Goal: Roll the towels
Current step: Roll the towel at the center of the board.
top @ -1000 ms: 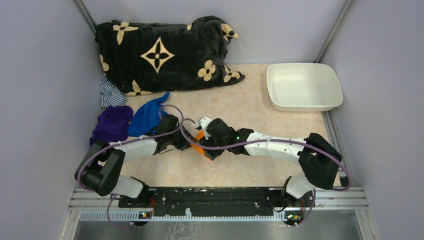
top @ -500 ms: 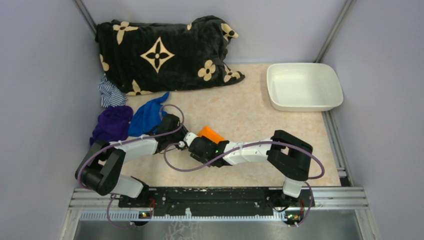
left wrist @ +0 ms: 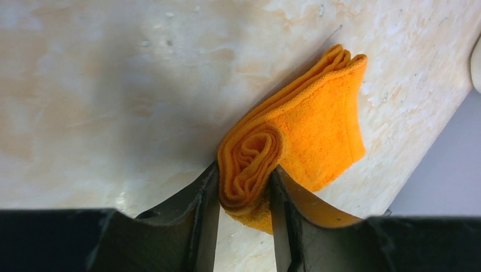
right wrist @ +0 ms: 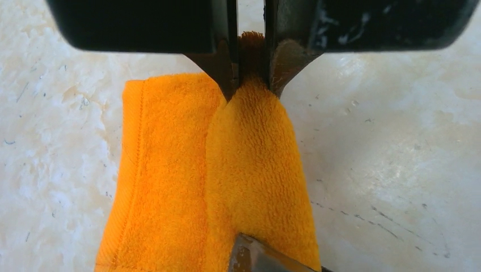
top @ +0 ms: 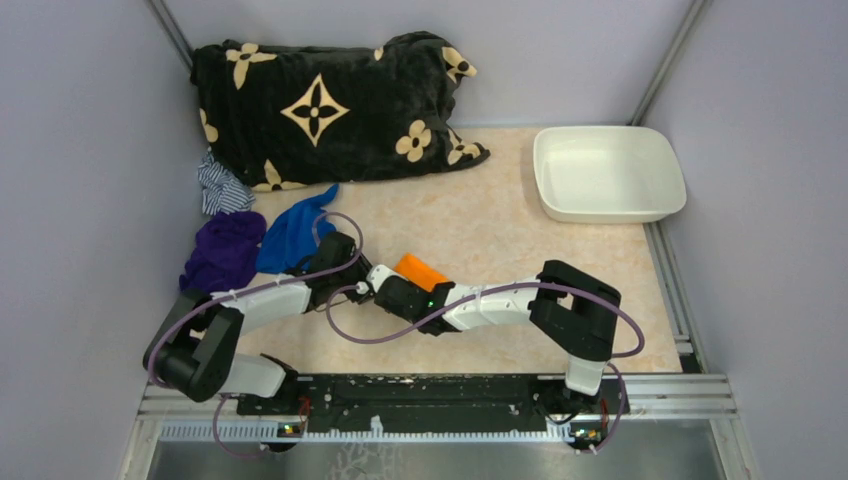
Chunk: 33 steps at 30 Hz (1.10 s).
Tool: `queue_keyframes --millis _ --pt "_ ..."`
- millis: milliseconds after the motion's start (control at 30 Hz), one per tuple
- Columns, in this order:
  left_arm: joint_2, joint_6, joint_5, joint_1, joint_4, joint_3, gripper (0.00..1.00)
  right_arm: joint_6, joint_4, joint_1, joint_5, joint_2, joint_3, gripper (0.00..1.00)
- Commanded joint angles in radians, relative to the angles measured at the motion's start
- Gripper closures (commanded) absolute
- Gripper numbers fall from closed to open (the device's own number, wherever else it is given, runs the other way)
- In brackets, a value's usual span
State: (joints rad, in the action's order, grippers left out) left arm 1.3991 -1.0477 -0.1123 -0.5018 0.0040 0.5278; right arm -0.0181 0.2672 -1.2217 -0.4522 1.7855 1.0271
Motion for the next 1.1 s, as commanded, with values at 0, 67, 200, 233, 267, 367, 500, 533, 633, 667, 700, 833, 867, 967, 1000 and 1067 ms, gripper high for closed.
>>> queue_keyframes --millis 0,67,200,233,267,367,500,533,633,667,700,833,867,967,1000,1067 --pt "-0.062 -0.001 0.082 0.043 -0.106 -0.073 0.57 -0.022 0.051 0.002 0.162 0.000 -0.053 1.00" --pt "-0.090 -0.006 0.078 0.053 -0.101 -0.085 0.55 -0.026 0.023 0.024 0.253 -0.025 -0.083 1.00" --pt "-0.124 -0.007 0.050 0.061 -0.079 -0.081 0.47 -0.049 -0.047 0.102 0.465 -0.076 -0.154 1.00" --pt "-0.133 -0.007 0.041 0.060 -0.071 -0.079 0.43 -0.053 -0.069 0.126 0.527 -0.083 -0.171 1.00" --pt "-0.142 -0.006 0.033 0.061 -0.063 -0.080 0.40 -0.058 -0.089 0.150 0.585 -0.087 -0.187 1.00" --pt "-0.193 -0.004 0.020 0.063 -0.046 -0.088 0.34 -0.078 -0.143 0.248 0.762 -0.071 -0.215 1.00" --pt "-0.273 0.010 0.018 0.063 -0.053 -0.098 0.29 -0.100 -0.149 0.327 0.956 -0.011 -0.201 1.00" --pt "-0.288 0.011 0.013 0.062 -0.060 -0.100 0.29 -0.111 -0.150 0.340 0.994 0.004 -0.195 1.00" --pt "-0.322 0.003 -0.016 0.062 -0.062 -0.110 0.27 -0.163 -0.166 0.393 1.124 0.065 -0.177 1.00" --pt "-0.331 -0.001 -0.027 0.060 -0.053 -0.116 0.26 -0.180 -0.167 0.406 1.155 0.081 -0.169 1.00" --pt "-0.336 -0.005 -0.037 0.061 -0.043 -0.126 0.26 -0.192 -0.165 0.419 1.182 0.094 -0.164 1.00" --pt "-0.325 -0.036 -0.074 0.061 0.014 -0.156 0.25 -0.249 -0.178 0.467 1.259 0.152 -0.148 1.00" --pt "-0.316 -0.044 -0.085 0.059 0.022 -0.156 0.25 -0.262 -0.180 0.478 1.270 0.165 -0.146 1.00" --pt "-0.289 -0.057 -0.097 0.059 0.023 -0.150 0.25 -0.283 -0.180 0.496 1.283 0.190 -0.143 1.00" --pt "-0.282 -0.063 -0.096 0.057 0.026 -0.151 0.25 -0.289 -0.180 0.500 1.288 0.196 -0.142 1.00" --pt "-0.270 -0.074 -0.091 0.056 0.036 -0.155 0.25 -0.298 -0.179 0.502 1.296 0.210 -0.139 1.00"
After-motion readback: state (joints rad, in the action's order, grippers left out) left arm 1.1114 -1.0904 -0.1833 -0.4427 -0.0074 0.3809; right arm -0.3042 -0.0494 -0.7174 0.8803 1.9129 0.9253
